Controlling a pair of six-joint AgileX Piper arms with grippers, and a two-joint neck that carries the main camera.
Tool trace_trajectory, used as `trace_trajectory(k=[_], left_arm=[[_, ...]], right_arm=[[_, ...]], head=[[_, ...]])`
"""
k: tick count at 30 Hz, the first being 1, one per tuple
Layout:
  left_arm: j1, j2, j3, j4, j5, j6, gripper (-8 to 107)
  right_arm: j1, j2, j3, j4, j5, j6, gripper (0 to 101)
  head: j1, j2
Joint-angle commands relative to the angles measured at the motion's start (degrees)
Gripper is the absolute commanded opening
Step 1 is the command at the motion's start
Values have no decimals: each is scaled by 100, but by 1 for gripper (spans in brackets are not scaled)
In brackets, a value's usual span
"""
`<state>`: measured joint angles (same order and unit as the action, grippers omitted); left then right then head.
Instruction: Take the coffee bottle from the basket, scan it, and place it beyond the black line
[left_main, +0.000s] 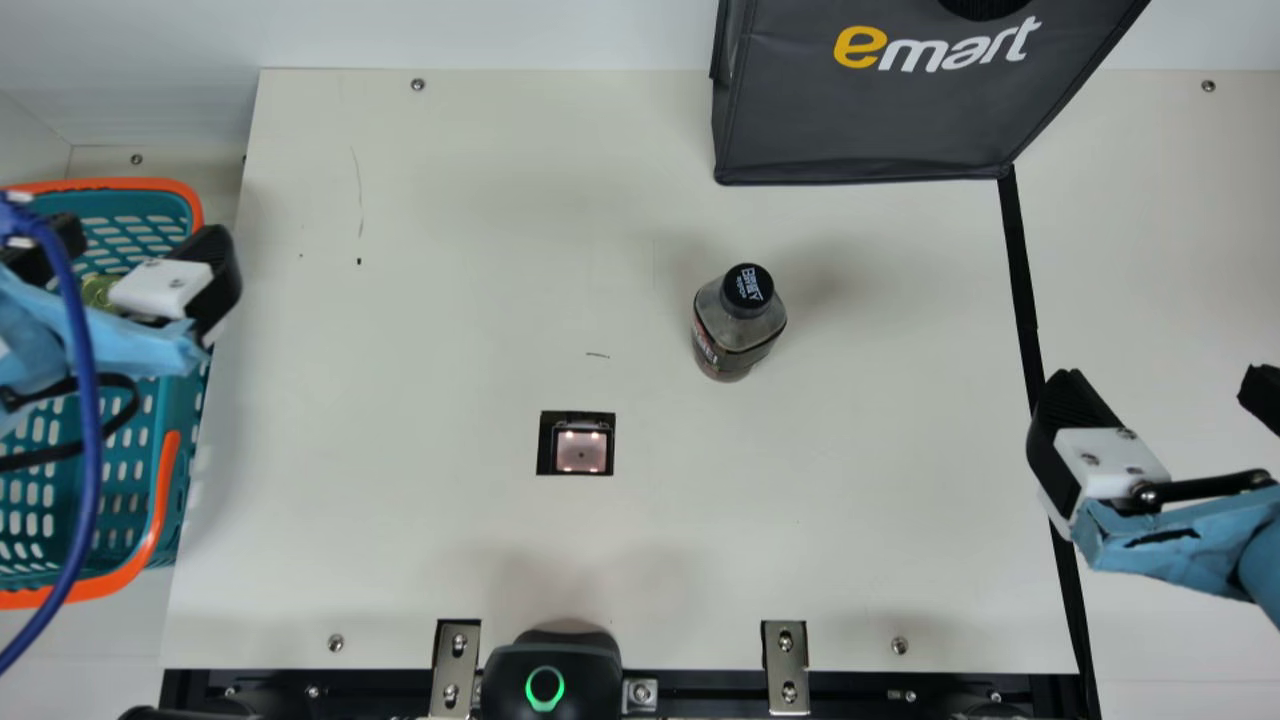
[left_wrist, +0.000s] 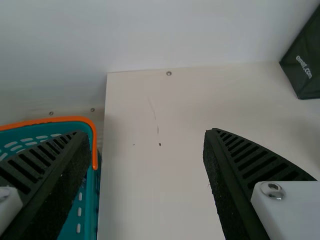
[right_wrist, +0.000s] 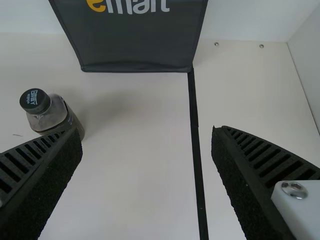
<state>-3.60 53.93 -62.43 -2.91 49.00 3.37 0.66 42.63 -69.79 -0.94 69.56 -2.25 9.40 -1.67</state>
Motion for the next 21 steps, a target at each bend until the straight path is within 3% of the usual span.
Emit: trace_trajectory(k=[1, 9, 15, 18, 21], left_arm=[[350, -95, 14, -279, -2, 355, 90], [1691, -546, 98, -1553, 396, 1560, 90], [3165, -1069, 343, -2892, 1321, 3136, 90], [4160, -1383, 506, -3673, 2070, 4102, 90], [4353, -1557, 1059, -3921, 2090, 4645, 90]], right_arm=[[0, 0, 0, 0, 0, 0, 91], [0, 0, 0, 0, 0, 0, 91], [0, 0, 0, 0, 0, 0, 91], [0, 0, 0, 0, 0, 0, 91], [0, 0, 0, 0, 0, 0, 91]], head=[[-148, 9], [-148, 9], [-148, 9], [-148, 9], [-148, 9]])
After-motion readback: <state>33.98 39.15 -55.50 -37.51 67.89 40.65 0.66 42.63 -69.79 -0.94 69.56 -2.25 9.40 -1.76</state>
